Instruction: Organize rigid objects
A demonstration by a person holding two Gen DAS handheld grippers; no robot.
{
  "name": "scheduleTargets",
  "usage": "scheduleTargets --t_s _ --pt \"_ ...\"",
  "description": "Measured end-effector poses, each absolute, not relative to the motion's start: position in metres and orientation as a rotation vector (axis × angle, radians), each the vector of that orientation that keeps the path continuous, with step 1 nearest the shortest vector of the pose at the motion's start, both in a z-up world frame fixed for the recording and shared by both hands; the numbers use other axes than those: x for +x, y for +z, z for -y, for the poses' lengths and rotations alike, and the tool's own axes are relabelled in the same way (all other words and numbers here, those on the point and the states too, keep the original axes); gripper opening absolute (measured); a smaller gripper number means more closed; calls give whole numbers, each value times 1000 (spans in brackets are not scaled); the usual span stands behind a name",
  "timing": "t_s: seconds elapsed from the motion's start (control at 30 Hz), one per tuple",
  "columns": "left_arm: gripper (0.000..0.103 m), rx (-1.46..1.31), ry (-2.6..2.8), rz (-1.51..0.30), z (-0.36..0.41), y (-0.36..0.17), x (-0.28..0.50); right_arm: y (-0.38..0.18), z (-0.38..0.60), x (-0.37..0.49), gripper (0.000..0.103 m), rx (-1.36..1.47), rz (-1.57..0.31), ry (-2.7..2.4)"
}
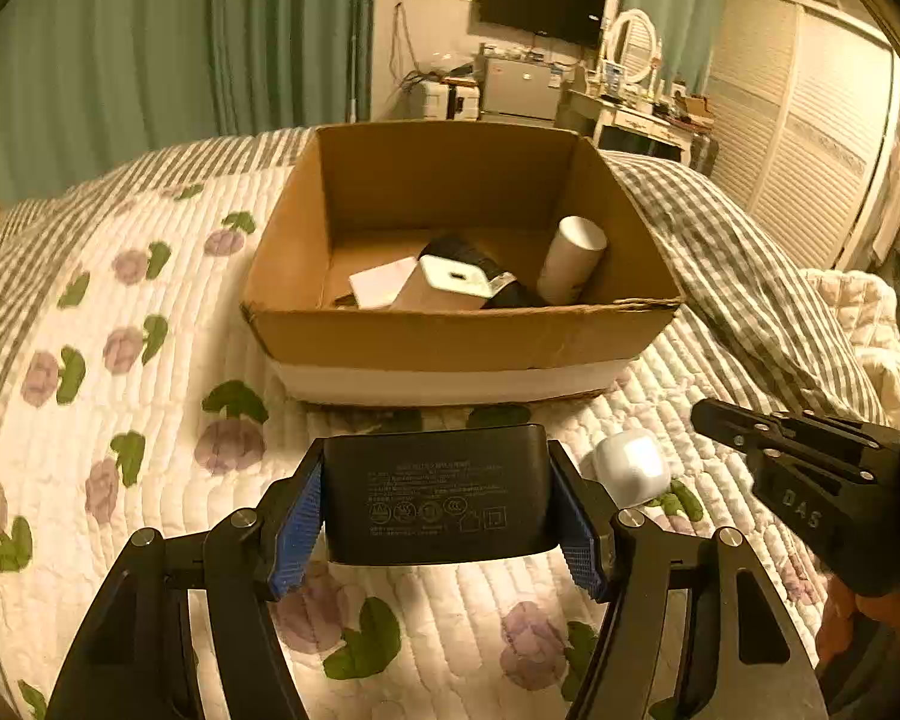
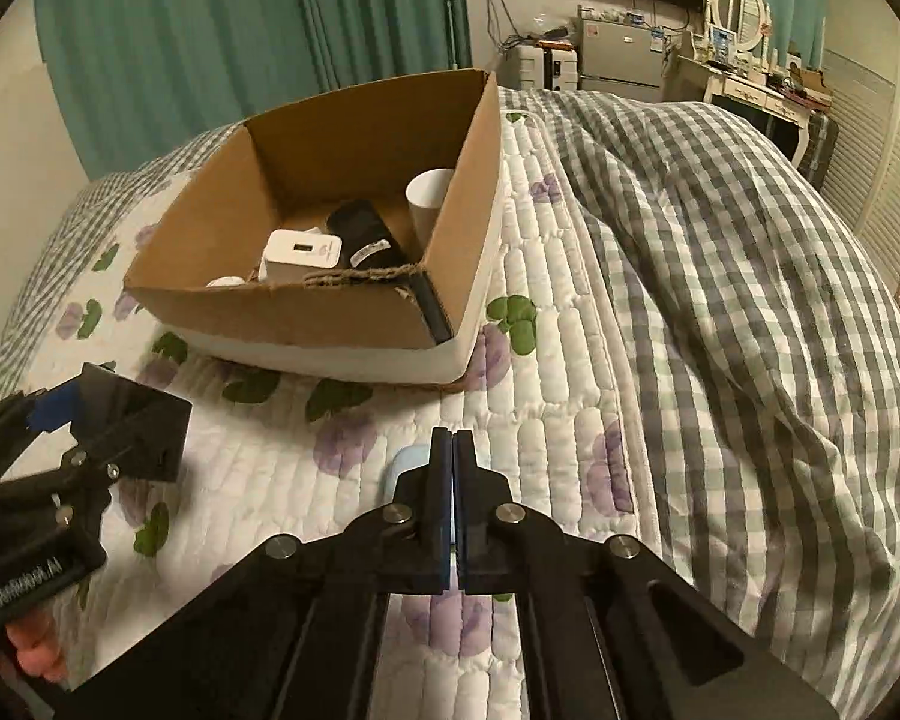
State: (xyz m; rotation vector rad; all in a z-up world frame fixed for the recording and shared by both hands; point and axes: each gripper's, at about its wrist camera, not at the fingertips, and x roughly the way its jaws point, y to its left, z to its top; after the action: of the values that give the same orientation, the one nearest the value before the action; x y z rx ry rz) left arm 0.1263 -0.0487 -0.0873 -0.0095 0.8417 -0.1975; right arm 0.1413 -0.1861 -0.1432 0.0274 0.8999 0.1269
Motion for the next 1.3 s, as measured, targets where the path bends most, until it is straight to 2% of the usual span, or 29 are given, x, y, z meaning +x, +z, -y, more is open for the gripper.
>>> scheduleTargets --t_s 0.27,0.3,0.33,0.4,0.47,0.6,0.73,1.0,1.3 --pt "69 -29 -172 -862 42 -100 126 -148 184 142 1 58 -927 163" --pt "69 -28 -170 -864 42 -100 126 -152 182 143 5 51 -937 151" --pt "69 -26 -169 -866 41 -101 127 -157 180 144 17 45 -947 136" --pt "69 -25 -168 -867 41 -103 128 -168 176 147 34 46 -974 133" --pt "69 -21 -166 -866 40 -104 128 -178 170 150 37 27 -984 118" --pt "69 -13 -163 -865 39 -106 131 -186 161 157 49 -4 -995 106" --pt "69 -9 -164 -869 39 -108 131 -194 154 165 52 -29 -1011 97" --pt "69 13 -156 -868 40 -103 126 -189 147 157 51 -65 -976 106" --pt "69 19 -142 -739 42 -31 121 -79 158 152 51 -27 -803 111"
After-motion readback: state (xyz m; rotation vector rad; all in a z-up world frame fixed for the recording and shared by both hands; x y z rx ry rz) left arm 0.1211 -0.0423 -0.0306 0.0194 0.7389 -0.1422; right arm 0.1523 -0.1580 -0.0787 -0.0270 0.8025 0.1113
